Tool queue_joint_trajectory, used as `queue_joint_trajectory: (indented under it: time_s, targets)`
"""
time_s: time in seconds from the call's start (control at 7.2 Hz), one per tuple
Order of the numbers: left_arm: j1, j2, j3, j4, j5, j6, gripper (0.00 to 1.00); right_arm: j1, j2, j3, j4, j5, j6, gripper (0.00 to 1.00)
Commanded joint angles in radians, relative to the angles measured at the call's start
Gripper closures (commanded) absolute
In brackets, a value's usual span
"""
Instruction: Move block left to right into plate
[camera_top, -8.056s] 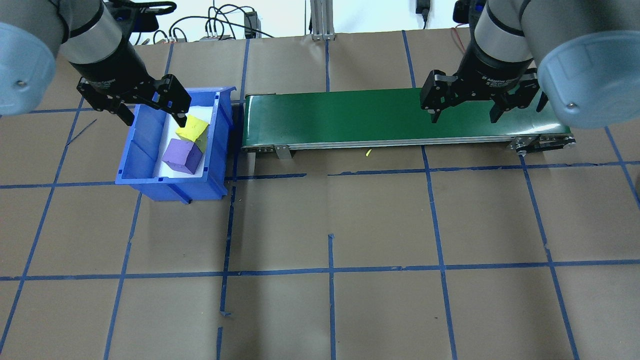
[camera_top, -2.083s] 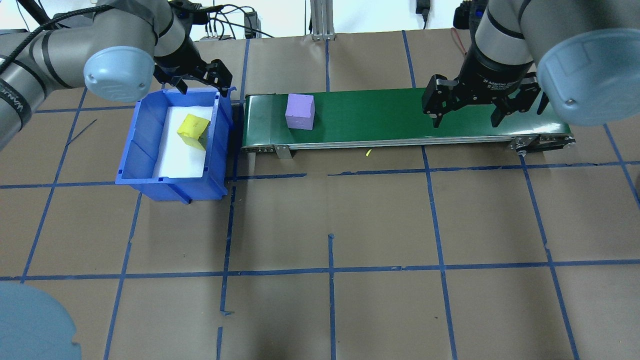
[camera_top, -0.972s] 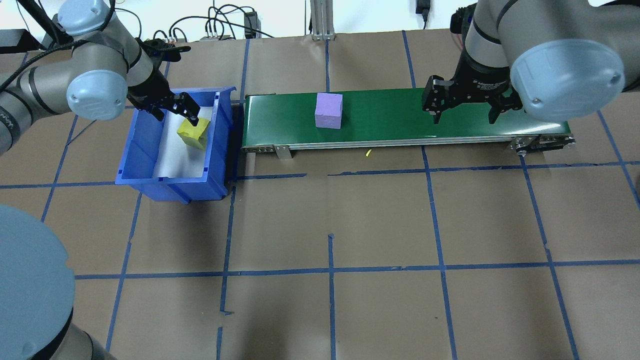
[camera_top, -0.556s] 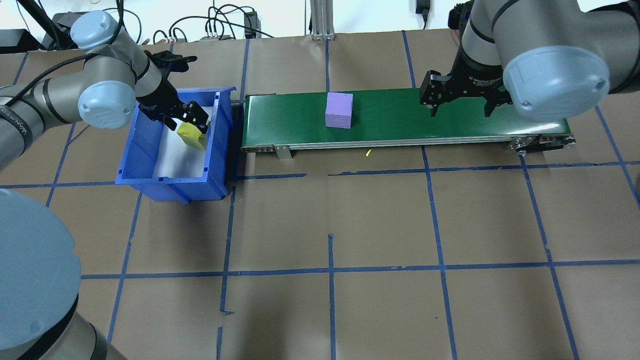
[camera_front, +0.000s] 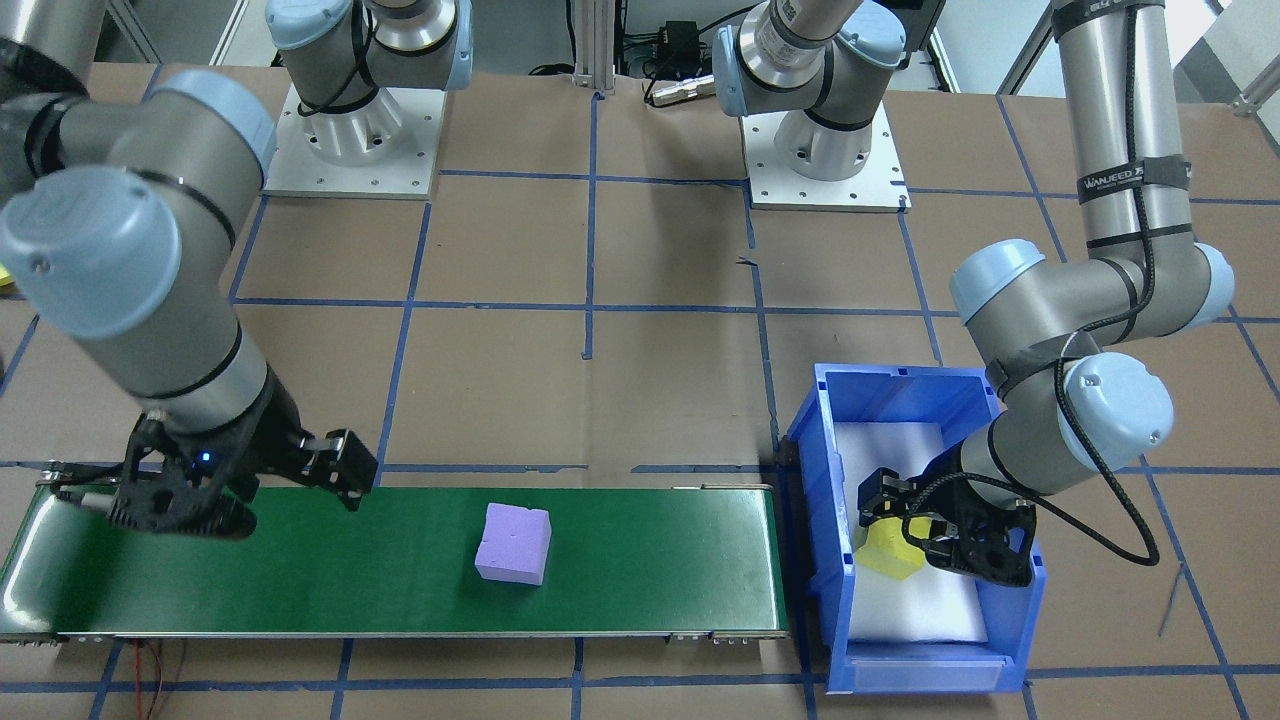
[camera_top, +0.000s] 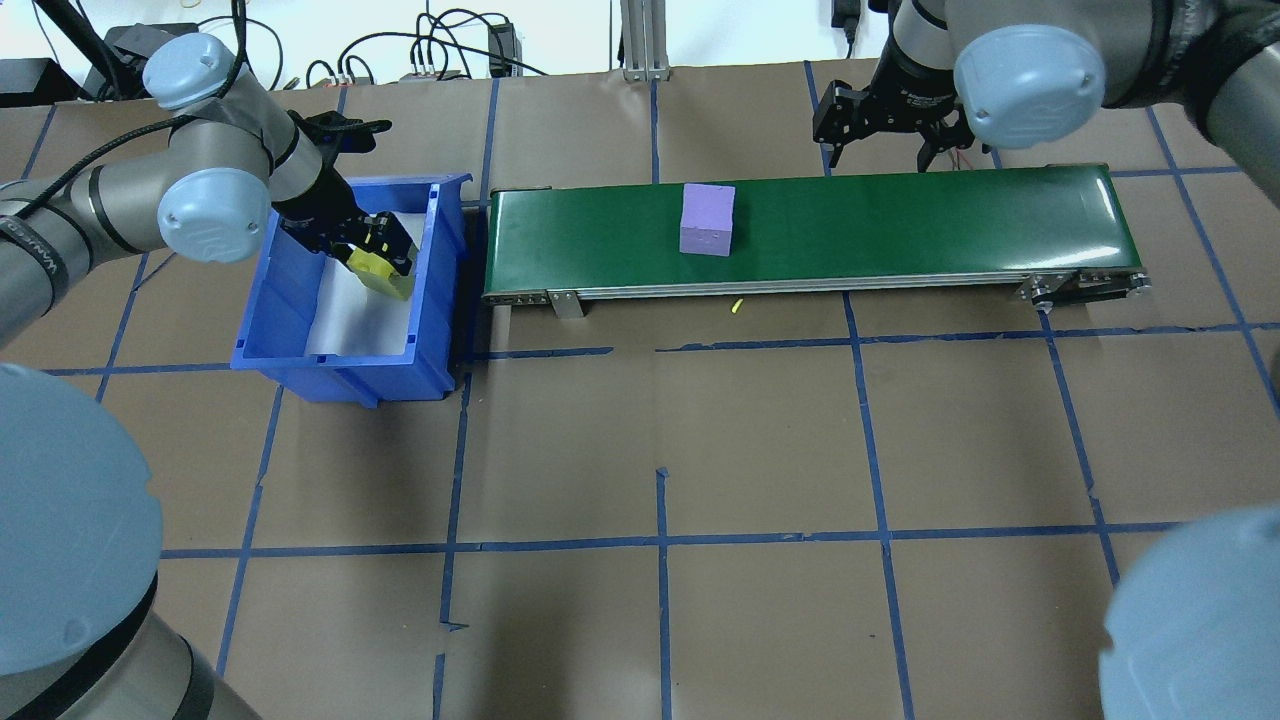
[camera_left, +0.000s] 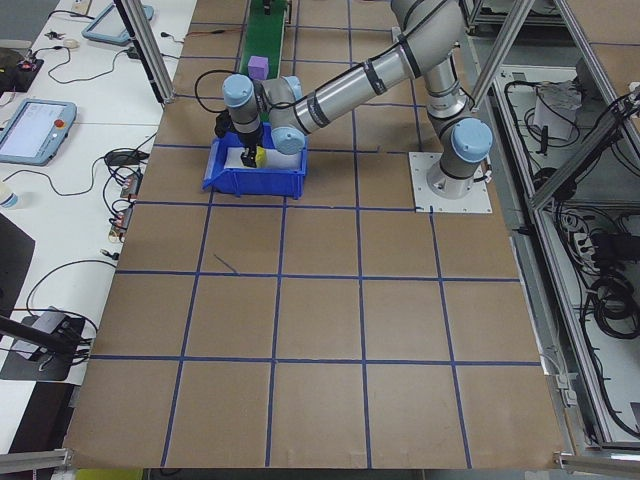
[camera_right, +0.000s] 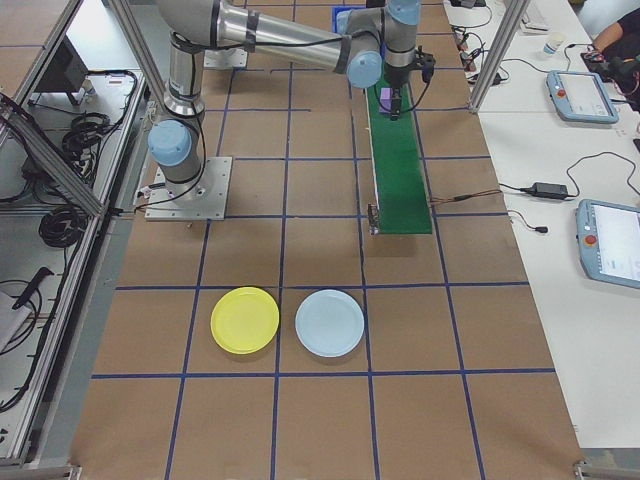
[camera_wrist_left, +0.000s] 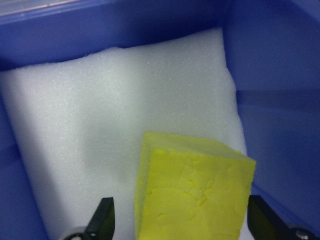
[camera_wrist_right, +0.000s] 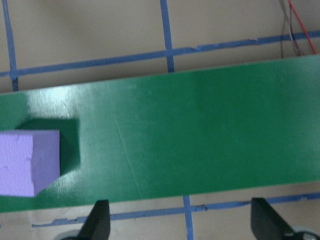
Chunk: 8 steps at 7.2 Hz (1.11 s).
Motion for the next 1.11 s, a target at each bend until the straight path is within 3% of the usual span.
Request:
queue_joint_trajectory:
  time_s: [0.0,0.14,0.28,0.56,0.69,0.97]
  targets:
    - [0.009,0.008,0.006,-0.001,0.002,-0.001,0.79,-0.106,0.099,-0.069,-0.002,-0.003,-0.163,0.00]
    - [0.009,0.029,0.032,-0.008,0.008,-0.004,0.79,-0.131,0.107,-0.048,-0.001,0.000,-0.209,0.00]
    - [0.009,0.085,0.035,-0.031,0.010,-0.033,0.79,-0.154,0.107,-0.025,-0.001,0.040,-0.216,0.00]
    - [-0.004,0.211,0.041,-0.147,-0.003,-0.147,0.78,-0.213,0.103,-0.001,0.011,0.199,-0.248,0.00]
    - [-0.038,0.236,0.046,-0.151,-0.004,-0.269,0.78,-0.249,0.101,0.009,0.011,0.300,-0.366,0.00]
    - [-0.188,0.229,0.093,-0.136,0.000,-0.441,0.78,-0.290,0.040,0.081,0.013,0.309,-0.423,0.00]
